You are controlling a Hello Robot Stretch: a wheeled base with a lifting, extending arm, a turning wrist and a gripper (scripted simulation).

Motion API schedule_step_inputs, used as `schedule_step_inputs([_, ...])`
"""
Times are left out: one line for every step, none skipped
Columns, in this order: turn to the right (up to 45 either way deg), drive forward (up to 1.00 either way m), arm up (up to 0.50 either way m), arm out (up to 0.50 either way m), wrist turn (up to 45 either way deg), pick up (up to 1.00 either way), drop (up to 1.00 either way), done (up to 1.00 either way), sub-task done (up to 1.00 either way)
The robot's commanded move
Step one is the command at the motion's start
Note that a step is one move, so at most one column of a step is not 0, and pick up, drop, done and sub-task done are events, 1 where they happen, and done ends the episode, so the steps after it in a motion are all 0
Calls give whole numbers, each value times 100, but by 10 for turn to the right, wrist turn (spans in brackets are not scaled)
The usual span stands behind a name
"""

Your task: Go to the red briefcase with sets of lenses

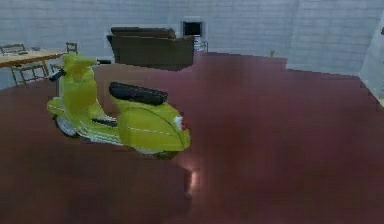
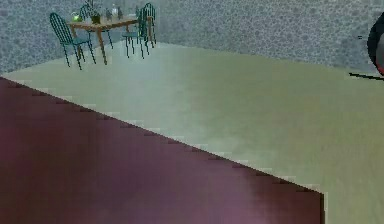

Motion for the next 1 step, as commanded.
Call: schedule_step_inputs([-390,0,0,0,0,0,0,0,0])
